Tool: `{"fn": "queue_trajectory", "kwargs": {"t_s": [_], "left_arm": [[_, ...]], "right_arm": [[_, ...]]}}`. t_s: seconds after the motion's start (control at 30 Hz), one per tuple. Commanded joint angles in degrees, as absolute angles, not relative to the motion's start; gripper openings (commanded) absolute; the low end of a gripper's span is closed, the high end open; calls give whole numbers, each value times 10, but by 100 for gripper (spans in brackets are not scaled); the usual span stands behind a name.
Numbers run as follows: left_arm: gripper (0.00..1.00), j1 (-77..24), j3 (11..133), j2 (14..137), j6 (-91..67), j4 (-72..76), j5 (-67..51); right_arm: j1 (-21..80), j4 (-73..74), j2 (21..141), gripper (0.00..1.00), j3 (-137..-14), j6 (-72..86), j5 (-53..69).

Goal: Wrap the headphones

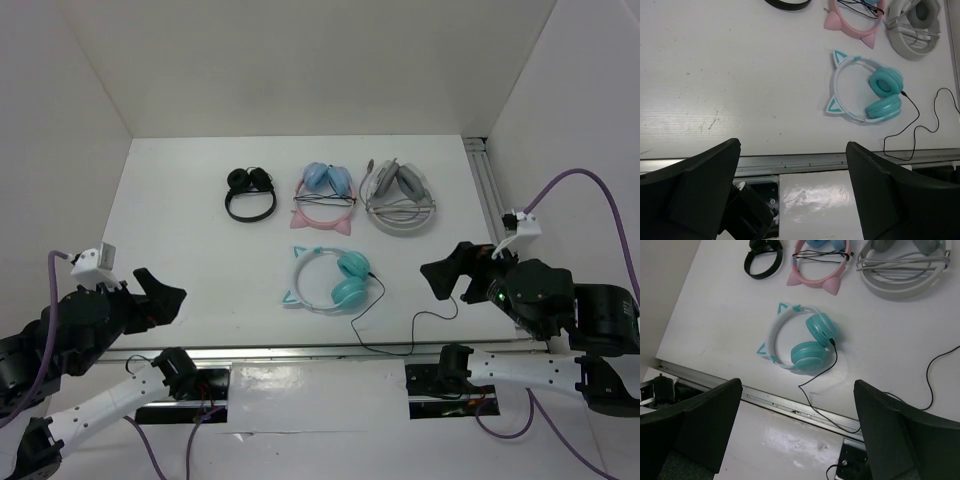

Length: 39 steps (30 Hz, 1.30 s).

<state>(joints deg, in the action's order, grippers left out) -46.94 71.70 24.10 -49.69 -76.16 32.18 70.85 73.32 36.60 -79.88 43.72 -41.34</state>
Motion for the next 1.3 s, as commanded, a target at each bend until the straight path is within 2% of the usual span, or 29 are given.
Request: {"fn": "queue_trajectory", "kwargs": {"t_s": [0.0, 0.27, 0.43, 0.5, 0.63, 0.77, 0.93, 1.07, 1.27], "left_arm": [[100, -468, 708, 250, -486, -731, 308], [100, -463, 644, 332, -440, -603, 181], [100, -463, 594, 420, -439, -472, 107], [100, -463, 568, 455, -439, -401, 94], [100, -463, 533, 557, -433, -316, 100], [100, -470, 519, 629, -418, -267, 131], [100, -462, 512, 735, -368, -199, 156], [100, -432, 490, 793, -323, -111, 97], [99, -407, 519, 881, -317, -112, 117]], "right_arm": [[706, 751, 372, 100, -804, 439, -448], [706, 693, 348, 100, -750, 407, -442], [712, 653, 416, 100, -705, 407, -454], [712, 593, 455, 100, -687, 375, -447], [712, 477, 492, 100, -615, 314, -405], [712, 419, 511, 100, -574, 307, -390], [712, 376, 445, 100, -535, 284, -346], [712, 395, 411, 100, -533, 284, -335], [712, 426, 378, 100, -553, 297, -307]]}}
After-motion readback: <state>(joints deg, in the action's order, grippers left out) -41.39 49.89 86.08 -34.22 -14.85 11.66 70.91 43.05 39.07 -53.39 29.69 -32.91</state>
